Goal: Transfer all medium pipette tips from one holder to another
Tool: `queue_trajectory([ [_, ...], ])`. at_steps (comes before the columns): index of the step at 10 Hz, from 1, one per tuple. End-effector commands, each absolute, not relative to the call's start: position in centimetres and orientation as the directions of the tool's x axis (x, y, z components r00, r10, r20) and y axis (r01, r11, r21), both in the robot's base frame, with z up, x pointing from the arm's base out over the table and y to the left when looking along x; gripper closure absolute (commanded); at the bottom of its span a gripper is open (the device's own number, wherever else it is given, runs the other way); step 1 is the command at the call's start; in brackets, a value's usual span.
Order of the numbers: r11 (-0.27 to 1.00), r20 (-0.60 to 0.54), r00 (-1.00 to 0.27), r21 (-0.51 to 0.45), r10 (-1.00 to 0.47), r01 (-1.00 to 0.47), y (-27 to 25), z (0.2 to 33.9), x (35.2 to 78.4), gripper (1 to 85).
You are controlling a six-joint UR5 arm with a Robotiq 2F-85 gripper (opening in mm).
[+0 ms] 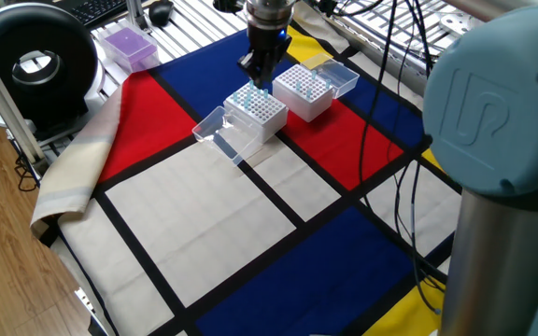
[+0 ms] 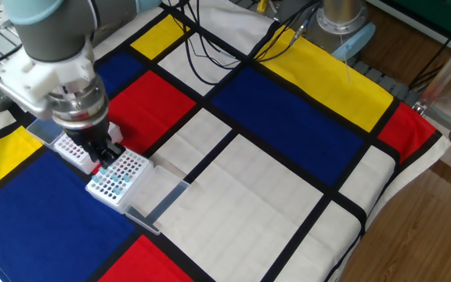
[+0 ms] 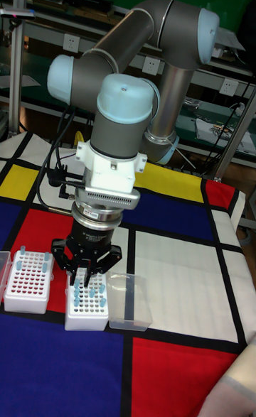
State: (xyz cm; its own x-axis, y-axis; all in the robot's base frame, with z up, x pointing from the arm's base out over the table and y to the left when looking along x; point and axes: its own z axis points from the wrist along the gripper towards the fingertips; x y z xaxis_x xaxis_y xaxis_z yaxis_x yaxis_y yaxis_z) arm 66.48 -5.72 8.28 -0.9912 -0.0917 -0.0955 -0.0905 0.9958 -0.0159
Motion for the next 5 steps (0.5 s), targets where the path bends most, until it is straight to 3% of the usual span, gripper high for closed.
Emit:
queue_trajectory([
  [1,0.995,-0.103,-0.99,-0.006,-0.101,-0.101,-5.35,7.77,66.8,56.3],
  [5,0.996,-0.105,-0.99,-0.003,-0.091,-0.092,-5.43,8.1,66.16,56.3],
])
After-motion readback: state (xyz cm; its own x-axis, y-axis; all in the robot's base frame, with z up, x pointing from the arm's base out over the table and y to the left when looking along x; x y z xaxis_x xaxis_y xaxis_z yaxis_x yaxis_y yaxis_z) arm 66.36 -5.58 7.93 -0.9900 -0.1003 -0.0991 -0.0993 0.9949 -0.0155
